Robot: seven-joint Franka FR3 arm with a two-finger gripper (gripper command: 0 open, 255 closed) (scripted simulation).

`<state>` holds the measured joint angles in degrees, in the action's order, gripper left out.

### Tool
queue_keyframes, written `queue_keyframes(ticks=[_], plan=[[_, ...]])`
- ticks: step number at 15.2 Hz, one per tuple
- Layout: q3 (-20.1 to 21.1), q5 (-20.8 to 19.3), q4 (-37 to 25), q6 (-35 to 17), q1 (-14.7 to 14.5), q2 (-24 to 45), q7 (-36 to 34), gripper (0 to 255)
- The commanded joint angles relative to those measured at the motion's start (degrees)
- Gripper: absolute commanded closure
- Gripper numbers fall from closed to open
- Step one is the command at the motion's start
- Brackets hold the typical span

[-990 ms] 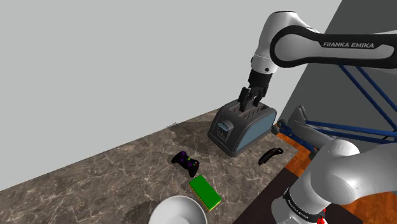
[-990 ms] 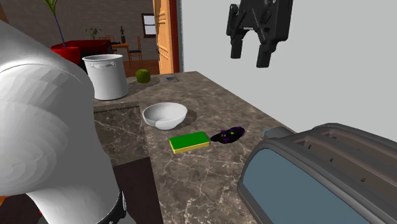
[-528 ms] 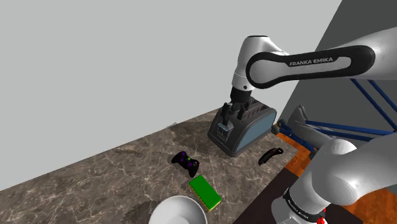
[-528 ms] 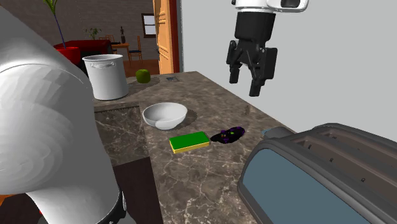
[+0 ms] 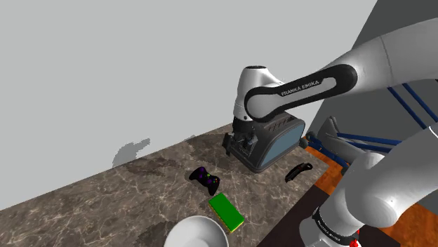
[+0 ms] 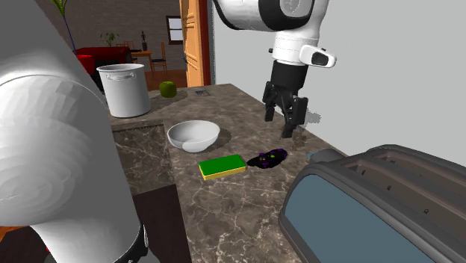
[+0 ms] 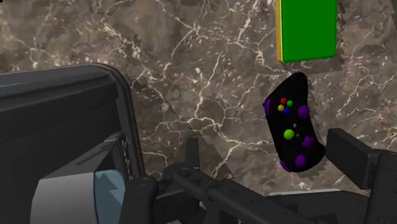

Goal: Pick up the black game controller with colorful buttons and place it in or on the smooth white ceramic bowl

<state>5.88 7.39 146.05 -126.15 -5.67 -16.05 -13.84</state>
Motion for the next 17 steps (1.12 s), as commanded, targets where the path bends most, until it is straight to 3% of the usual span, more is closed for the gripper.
queue_keyframes(ticks=[1,11,17], plan=[[0.72,0.65,-0.95,-3.01,-0.53,4.16,-0.75,0],[3.99,2.21,-9.23,-15.83,-3.76,26.50,-5.34,0],[4.17,2.14,-9.54,-20.22,-4.40,31.25,-5.70,0]])
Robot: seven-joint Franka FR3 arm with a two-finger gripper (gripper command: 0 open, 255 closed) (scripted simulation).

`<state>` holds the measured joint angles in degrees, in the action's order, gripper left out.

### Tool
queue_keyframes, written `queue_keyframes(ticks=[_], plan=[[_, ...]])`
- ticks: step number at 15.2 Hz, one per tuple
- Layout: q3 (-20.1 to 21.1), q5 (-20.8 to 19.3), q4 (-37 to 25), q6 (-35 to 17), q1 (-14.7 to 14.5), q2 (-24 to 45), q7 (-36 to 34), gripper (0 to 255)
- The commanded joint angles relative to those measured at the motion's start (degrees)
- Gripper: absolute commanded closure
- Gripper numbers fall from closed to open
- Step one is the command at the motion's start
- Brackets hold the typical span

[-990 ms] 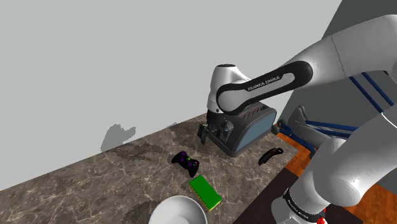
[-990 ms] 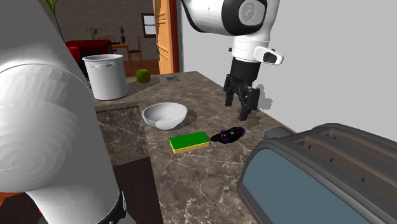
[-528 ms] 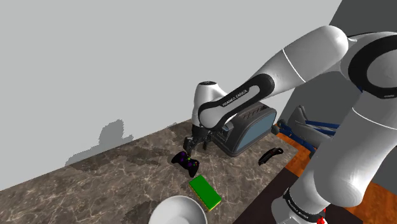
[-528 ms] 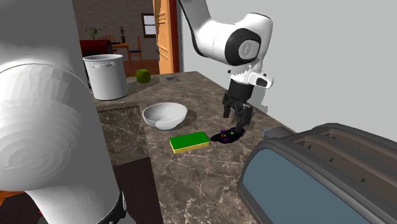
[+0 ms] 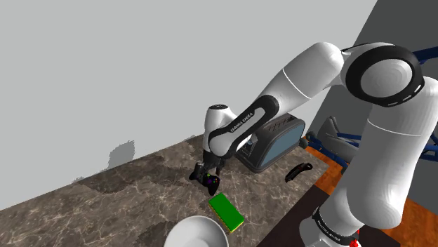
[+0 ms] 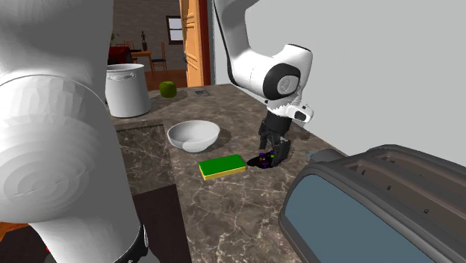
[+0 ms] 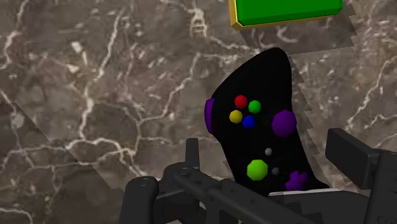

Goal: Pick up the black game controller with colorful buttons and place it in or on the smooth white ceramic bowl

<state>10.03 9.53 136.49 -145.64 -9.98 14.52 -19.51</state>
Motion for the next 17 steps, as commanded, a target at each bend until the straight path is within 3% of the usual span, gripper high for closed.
queue_keyframes(ticks=[1,10,11,17], plan=[[0.03,-0.02,0.07,-1.48,-0.17,1.37,-0.05,0],[0.03,-0.06,0.11,-2.64,-0.31,2.48,-0.08,0],[0.03,-0.06,0.11,-2.64,-0.31,2.48,-0.08,255],[0.03,-0.05,0.11,-2.65,-0.31,2.48,-0.08,255]])
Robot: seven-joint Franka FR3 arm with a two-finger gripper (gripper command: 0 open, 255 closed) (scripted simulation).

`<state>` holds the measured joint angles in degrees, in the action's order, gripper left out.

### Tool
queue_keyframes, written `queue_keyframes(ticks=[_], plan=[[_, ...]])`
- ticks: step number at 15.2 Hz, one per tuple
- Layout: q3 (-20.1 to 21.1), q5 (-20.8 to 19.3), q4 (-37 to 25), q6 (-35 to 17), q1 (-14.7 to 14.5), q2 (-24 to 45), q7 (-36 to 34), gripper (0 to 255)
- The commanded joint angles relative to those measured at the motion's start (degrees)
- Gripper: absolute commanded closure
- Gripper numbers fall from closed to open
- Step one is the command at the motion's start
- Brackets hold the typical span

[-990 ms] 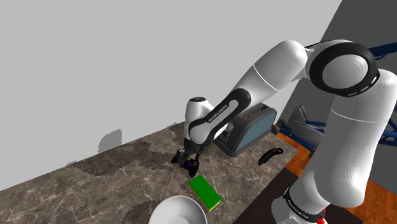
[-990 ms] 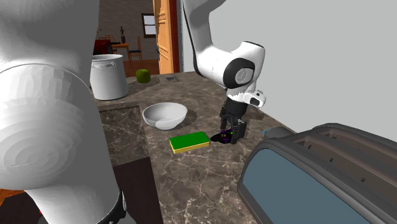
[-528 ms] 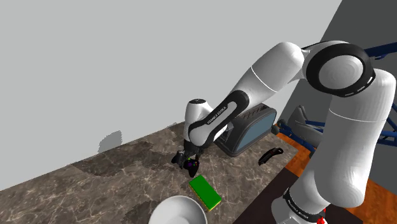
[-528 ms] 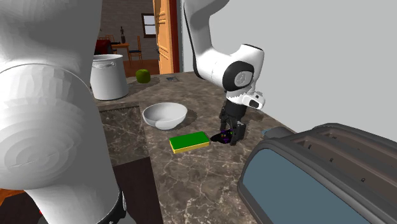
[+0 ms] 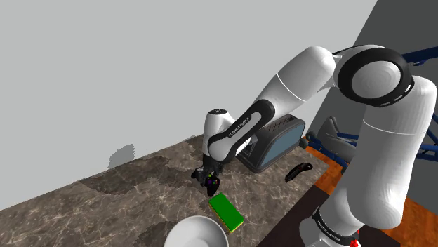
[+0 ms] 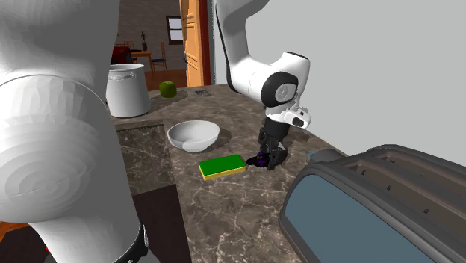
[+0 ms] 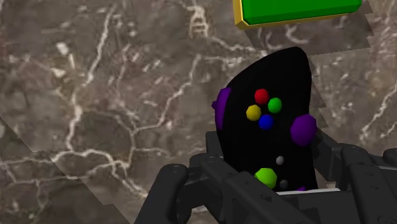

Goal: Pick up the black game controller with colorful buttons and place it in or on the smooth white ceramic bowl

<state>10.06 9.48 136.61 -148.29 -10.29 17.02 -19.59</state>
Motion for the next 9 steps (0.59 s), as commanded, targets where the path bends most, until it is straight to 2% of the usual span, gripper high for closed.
queue_keyframes(ticks=[1,3,9], plan=[[0.00,0.00,-0.01,0.00,0.00,0.00,0.00,255],[0.00,0.00,-0.01,-0.01,0.00,0.00,0.00,255],[0.18,0.25,0.18,4.30,0.23,-4.53,-0.28,255]])
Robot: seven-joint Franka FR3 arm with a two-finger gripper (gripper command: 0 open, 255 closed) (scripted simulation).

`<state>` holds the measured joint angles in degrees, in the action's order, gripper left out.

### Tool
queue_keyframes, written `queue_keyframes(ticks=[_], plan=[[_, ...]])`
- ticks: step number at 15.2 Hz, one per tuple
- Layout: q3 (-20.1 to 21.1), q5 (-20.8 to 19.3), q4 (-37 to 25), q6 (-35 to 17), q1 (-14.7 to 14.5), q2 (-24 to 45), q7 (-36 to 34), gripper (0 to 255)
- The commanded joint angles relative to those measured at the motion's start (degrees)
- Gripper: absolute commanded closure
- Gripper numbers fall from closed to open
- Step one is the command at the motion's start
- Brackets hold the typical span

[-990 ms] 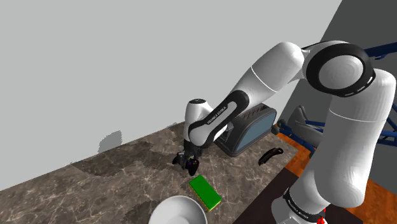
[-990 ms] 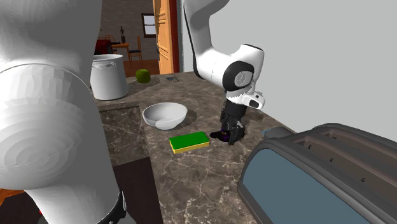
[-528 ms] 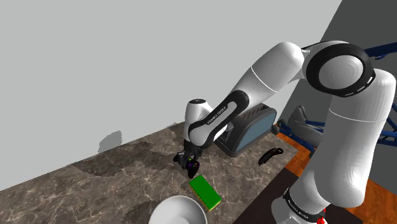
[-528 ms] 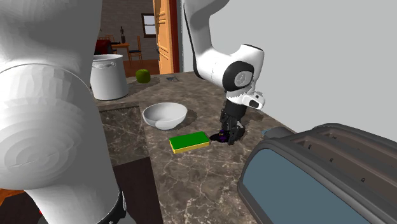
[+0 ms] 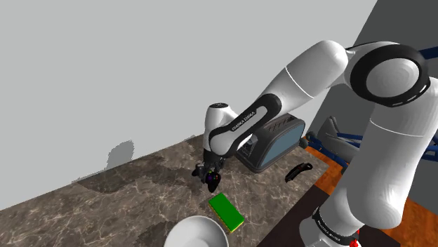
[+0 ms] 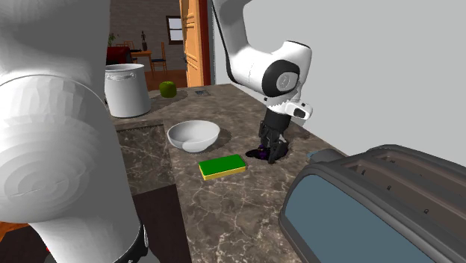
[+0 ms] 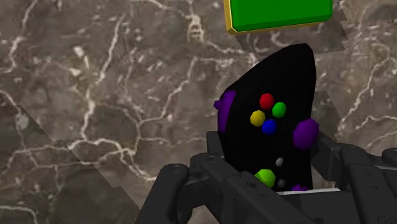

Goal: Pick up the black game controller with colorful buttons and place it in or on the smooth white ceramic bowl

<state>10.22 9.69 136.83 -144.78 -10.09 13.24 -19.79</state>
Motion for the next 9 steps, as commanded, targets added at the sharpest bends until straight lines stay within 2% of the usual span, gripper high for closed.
queue_keyframes(ticks=[1,9], plan=[[0.05,0.07,-0.06,1.54,0.06,-1.48,-0.13,255],[0.14,0.31,-0.65,7.57,0.28,-6.96,-0.53,255]])
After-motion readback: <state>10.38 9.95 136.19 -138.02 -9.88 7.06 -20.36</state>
